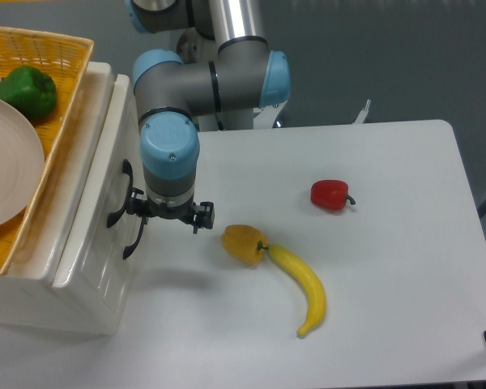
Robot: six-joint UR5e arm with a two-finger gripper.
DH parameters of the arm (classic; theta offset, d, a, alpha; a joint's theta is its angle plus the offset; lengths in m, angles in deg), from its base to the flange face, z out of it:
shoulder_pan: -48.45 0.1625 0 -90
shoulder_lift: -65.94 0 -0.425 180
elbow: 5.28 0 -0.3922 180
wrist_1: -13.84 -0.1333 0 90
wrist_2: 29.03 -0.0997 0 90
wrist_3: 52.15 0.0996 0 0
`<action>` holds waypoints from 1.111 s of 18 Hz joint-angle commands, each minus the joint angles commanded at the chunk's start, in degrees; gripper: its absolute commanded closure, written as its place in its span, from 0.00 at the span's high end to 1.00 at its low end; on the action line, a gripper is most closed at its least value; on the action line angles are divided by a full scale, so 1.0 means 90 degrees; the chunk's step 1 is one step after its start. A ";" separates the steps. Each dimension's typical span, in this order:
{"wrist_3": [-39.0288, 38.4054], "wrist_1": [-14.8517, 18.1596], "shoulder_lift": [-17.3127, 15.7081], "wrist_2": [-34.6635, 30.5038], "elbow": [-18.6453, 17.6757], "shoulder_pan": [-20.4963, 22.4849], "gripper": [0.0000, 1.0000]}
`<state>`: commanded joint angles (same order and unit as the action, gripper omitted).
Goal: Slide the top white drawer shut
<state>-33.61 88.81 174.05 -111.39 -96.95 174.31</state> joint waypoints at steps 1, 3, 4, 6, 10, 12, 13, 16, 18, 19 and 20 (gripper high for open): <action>0.0000 0.0010 -0.0010 0.0000 0.0000 0.0000 1.00; 0.0000 0.0010 -0.0020 0.0010 0.0000 0.0000 1.00; 0.0000 0.0010 -0.0020 0.0000 0.0000 -0.0010 1.00; 0.0000 0.0020 -0.0039 0.0000 0.0000 -0.0088 1.00; 0.0000 0.0020 -0.0049 -0.0010 0.0000 -0.0098 1.00; 0.0000 0.0010 -0.0039 -0.0010 0.0010 -0.0088 1.00; 0.0010 0.0010 -0.0029 -0.0029 0.0010 -0.0078 1.00; 0.0117 -0.0029 -0.0010 -0.0166 0.0116 0.0126 1.00; 0.0175 -0.0039 0.0039 -0.0292 0.0350 0.0379 1.00; 0.0224 -0.0039 0.0087 -0.0428 0.0458 0.0497 1.00; 0.0399 -0.0049 0.0088 -0.0652 0.0507 0.0595 1.00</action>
<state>-30.02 88.37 174.84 -117.26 -92.38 179.66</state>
